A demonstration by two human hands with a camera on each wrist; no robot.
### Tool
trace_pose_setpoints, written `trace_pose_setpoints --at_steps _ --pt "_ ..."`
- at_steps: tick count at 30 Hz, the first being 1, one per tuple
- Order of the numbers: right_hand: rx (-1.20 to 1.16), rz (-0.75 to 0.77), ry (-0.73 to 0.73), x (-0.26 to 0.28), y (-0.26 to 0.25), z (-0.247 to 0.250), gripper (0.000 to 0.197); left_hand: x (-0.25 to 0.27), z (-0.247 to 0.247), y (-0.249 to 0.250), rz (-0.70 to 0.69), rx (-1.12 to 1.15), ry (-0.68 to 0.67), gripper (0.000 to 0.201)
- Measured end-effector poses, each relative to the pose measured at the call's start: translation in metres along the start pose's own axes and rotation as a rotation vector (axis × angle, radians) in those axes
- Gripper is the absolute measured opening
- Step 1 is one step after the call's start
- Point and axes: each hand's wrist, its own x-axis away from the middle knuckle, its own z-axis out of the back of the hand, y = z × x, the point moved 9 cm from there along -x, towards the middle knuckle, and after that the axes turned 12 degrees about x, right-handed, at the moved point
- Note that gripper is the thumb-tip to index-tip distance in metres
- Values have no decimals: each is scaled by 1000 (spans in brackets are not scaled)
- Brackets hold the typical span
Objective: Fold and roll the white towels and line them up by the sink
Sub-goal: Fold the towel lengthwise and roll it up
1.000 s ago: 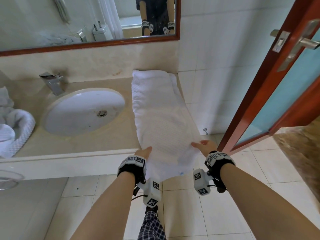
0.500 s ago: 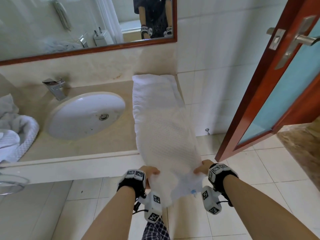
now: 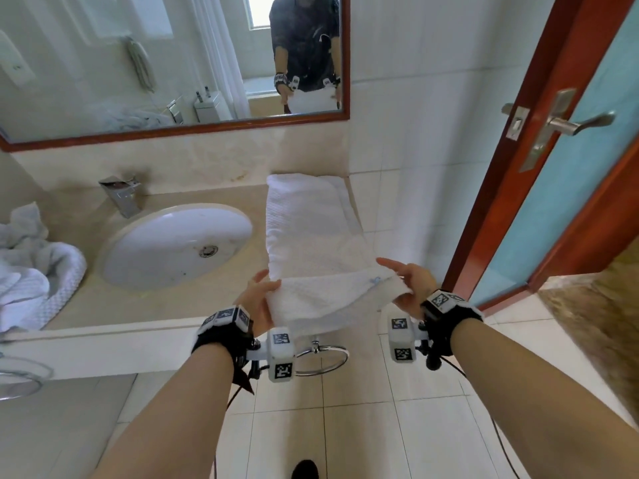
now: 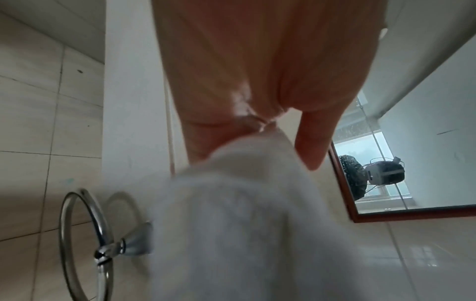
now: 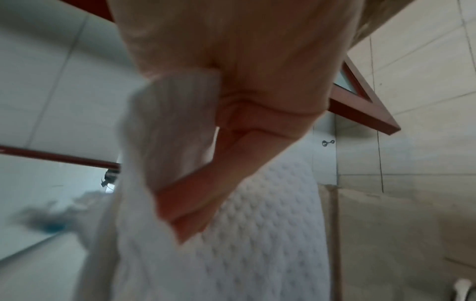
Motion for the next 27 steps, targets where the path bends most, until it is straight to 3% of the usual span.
trace_pose_setpoints --at_steps 4,6,7,10,11,15,17,20,24,27 --pt "-75 -8 -62 18 -7 -12 61 18 0 5 74 121 -78 21" --pt "-110 9 -81 20 -3 -21 79 24 8 8 71 260 -84 32" --pt "-140 10 -90 22 0 -25 79 27 11 9 61 307 -96 46" --pt "-122 48 -97 36 1 -34 41 34 18 5 50 328 -144 74" --pt "-93 55 -113 40 2 -35 40 36 21 1 55 306 -151 78" --pt "12 -52 -264 57 23 -42 86 52 38 -8 30 210 -164 64" --pt "20 -73 -307 65 32 -44 86 59 47 -10 -15 196 -130 52" --pt "-95 -36 -351 78 37 -57 69 65 60 -12 -101 164 -33 37" --pt "-87 -8 -371 79 45 -71 91 65 81 -14 -151 102 115 31" --pt "-1 15 -318 78 45 -76 65 66 94 -6 -183 12 192 32"
